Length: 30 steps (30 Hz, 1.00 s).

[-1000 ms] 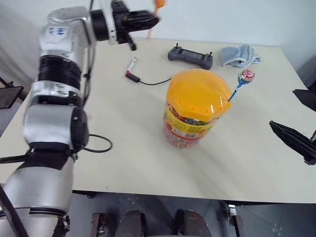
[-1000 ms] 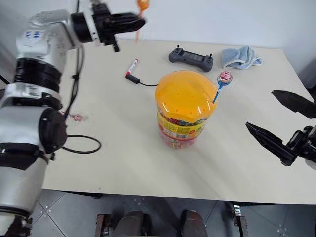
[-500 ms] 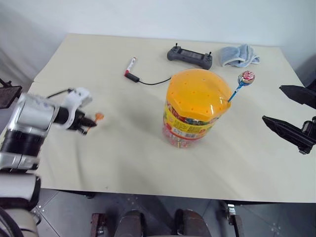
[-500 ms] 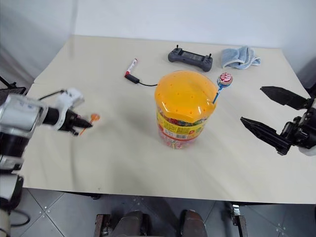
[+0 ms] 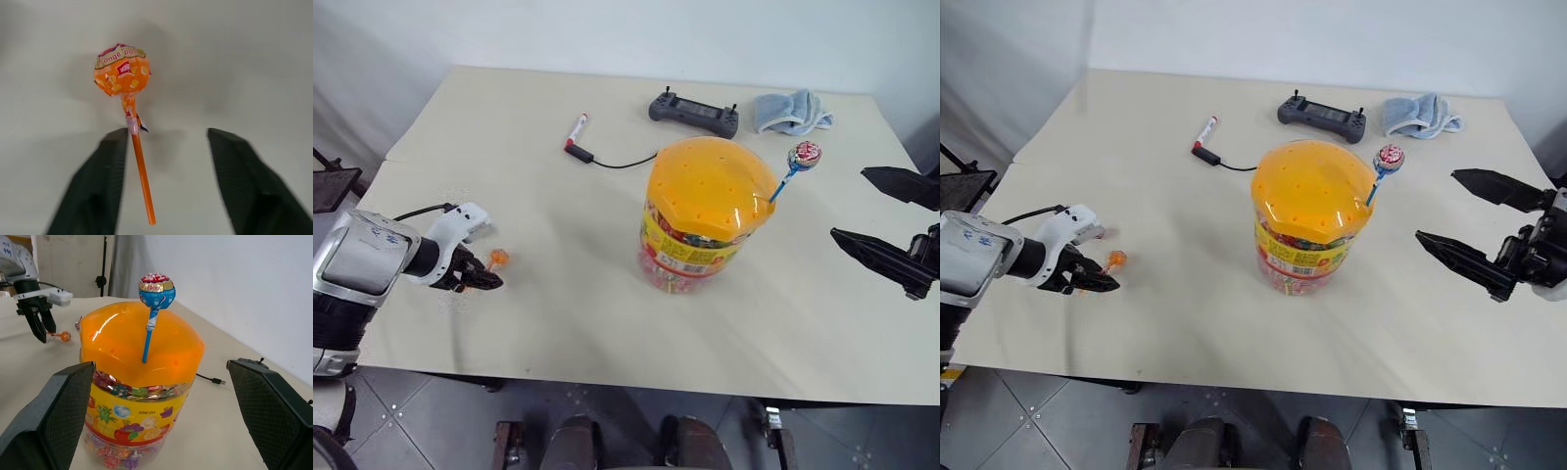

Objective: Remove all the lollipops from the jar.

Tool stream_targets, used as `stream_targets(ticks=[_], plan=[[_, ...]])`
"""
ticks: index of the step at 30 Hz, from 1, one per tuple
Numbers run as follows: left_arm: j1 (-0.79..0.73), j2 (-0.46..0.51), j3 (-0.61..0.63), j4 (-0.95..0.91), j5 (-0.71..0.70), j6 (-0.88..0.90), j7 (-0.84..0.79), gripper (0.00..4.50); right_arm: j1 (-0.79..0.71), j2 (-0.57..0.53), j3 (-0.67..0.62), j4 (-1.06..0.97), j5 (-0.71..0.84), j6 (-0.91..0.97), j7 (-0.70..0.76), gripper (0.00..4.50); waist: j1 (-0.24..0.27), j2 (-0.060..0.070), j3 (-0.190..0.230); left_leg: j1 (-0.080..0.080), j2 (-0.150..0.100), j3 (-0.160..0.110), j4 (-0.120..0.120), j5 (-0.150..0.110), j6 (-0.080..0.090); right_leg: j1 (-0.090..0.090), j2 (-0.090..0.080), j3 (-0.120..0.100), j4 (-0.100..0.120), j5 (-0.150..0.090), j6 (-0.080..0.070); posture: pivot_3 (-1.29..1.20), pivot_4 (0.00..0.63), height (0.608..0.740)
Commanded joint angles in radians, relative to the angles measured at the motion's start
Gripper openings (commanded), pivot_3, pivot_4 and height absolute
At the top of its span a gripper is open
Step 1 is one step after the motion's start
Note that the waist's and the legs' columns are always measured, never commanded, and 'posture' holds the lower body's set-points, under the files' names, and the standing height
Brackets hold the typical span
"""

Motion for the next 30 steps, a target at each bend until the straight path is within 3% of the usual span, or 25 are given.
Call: stream_targets(ticks=[1,3,8,11,12,14,24,30], plan=[[-0.042,0.038,0.069,-0.064,-0.052,-0.011,-0.019,3.85,-0.008,-0.022,-0.031,-0.003,0.002,-0.001,0.014,4.50,0.002,0.000,0.000,0.000,0.000,0.000,0.000,0.000,0.000,0.000,0.000,0.000,0.000,0.000,0.000,0.00,0.150,0.740],[-0.064,0.041,0.103,-0.069,-0.081,-0.024,-0.026,4.49,-0.011,-0.025,-0.038,-0.003,-0.001,0.000,0.011,4.50,0.003,0.000,0.000,0.000,0.000,0.000,0.000,0.000,0.000,0.000,0.000,0.000,0.000,0.000,0.000,0.00,0.150,0.740],[-0.101,0.018,0.209,-0.029,-0.144,-0.110,-0.019,4.49,0.005,-0.028,-0.063,-0.040,0.019,0.040,-0.036,4.50,0.000,0.000,0.000,0.000,0.000,0.000,0.000,0.000,0.000,0.000,0.000,0.000,0.000,0.000,0.000,0.00,0.150,0.740],[-0.101,-0.088,0.341,0.012,-0.203,-0.256,0.026,4.49,0.025,-0.017,-0.053,-0.073,0.005,0.063,-0.075,4.50,0.003,0.000,0.000,0.000,0.000,0.000,0.000,0.000,0.000,0.000,0.000,0.000,0.000,0.000,0.000,0.00,0.150,0.740],[-0.096,-0.180,0.434,0.035,-0.260,-0.397,0.025,4.49,0.023,-0.008,-0.036,-0.093,0.002,0.079,-0.120,4.50,0.004,0.000,0.000,0.000,0.000,0.000,0.000,0.000,0.000,0.000,0.000,0.000,0.000,0.000,0.000,0.00,0.150,0.740],[-0.058,-0.264,0.514,0.064,-0.342,-0.581,-0.088,4.49,0.000,0.006,-0.005,-0.121,0.018,0.105,-0.190,4.50,0.007,0.001,0.000,0.000,0.000,0.000,0.001,0.000,0.000,0.000,-0.001,0.000,0.001,0.000,0.000,0.00,0.150,0.740],[-0.085,-0.366,0.475,0.198,-0.483,-0.736,-0.330,4.49,-0.130,0.073,0.149,-0.219,0.068,0.157,-0.387,4.50,-0.011,0.001,0.000,0.000,0.000,0.000,0.001,0.000,0.000,0.000,0.000,-0.002,0.001,0.000,0.000,0.00,0.150,0.740],[-0.107,-0.353,0.426,0.205,-0.480,-0.724,-0.369,4.49,-0.212,0.090,0.242,-0.217,0.044,0.171,-0.436,4.50,-0.013,0.001,0.000,0.000,0.000,-0.001,0.000,0.000,0.000,0.000,0.000,-0.002,0.001,0.000,0.000,0.00,0.150,0.740]])
